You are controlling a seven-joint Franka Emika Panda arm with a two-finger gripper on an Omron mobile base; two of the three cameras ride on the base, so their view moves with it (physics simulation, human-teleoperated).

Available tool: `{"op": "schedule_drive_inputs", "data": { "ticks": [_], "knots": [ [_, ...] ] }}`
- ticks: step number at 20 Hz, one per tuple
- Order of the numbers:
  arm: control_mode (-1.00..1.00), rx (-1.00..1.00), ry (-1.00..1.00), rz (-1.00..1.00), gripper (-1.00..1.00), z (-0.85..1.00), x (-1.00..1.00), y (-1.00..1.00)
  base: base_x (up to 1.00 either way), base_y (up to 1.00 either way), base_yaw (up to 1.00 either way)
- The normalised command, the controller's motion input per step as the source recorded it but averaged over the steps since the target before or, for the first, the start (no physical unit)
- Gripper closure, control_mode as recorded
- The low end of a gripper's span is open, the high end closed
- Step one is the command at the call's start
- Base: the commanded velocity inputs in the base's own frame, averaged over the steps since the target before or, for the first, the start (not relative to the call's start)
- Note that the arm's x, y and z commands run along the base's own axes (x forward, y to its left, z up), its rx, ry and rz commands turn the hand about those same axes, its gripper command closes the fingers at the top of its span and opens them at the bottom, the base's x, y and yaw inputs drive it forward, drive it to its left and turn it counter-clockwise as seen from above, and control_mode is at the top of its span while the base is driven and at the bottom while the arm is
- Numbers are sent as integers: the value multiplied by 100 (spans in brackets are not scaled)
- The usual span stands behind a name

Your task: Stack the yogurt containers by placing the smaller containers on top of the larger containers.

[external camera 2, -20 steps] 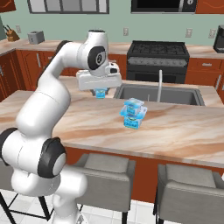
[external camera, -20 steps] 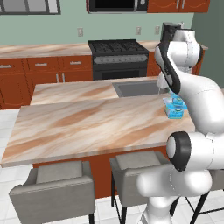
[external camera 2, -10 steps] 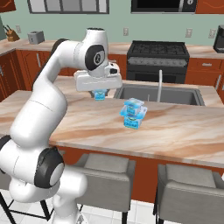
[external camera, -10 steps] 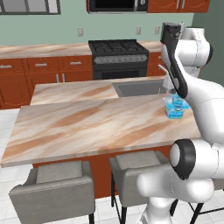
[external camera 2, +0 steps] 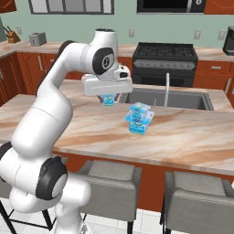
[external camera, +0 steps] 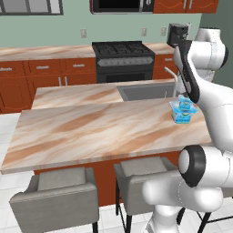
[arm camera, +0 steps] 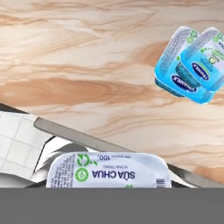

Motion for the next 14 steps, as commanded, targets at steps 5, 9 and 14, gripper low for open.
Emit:
{"op": "schedule_drive_inputs", "data": {
  "ticks": [5, 9, 14],
  "knots": [
    [-100, 0, -5, -3, 100, 0, 0, -24, 0, 0, 0],
    [-100, 0, -14, -2, 100, 0, 1, -21, 0, 0, 0],
    [-100, 0, -22, -1, 100, -2, 4, -18, 0, 0, 0]
  ]
}}
